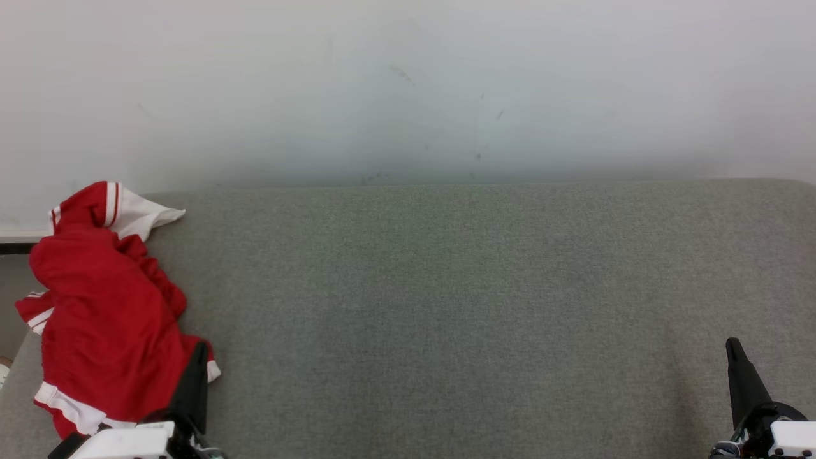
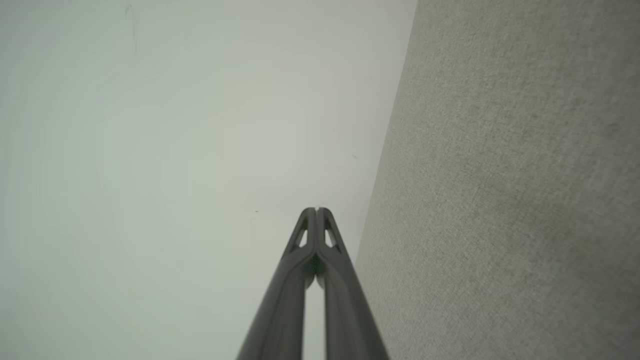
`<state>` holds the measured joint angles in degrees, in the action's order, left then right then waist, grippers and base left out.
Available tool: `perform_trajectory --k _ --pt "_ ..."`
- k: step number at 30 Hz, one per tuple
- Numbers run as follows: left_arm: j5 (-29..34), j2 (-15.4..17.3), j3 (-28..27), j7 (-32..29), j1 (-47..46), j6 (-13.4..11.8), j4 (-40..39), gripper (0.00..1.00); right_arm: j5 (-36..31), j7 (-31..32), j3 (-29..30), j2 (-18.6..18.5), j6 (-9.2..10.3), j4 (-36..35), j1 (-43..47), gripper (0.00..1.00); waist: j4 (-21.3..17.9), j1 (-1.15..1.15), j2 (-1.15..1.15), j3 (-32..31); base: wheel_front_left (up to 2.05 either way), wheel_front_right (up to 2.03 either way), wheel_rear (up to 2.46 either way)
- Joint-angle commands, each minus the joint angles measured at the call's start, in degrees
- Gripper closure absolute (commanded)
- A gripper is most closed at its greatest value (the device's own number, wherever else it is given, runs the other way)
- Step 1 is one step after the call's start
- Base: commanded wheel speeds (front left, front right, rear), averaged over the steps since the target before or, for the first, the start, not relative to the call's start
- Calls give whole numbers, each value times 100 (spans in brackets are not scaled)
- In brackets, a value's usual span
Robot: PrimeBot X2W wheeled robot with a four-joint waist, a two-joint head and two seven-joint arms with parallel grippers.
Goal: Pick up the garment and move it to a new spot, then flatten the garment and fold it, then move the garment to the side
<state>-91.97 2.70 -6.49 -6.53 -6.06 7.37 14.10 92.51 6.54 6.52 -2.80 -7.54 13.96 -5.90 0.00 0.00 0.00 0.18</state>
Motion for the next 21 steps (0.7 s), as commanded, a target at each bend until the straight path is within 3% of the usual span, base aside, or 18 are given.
perform_trajectory --k 1,21 --pt "-85 40 -11 -16 -43 28 -17 100 -25 10 11 -14 12 17 -72 100 0 0 0 0 0 0 0" --pt "-85 40 -11 -16 -43 28 -17 100 -25 10 11 -14 12 17 -72 100 0 0 0 0 0 0 0"
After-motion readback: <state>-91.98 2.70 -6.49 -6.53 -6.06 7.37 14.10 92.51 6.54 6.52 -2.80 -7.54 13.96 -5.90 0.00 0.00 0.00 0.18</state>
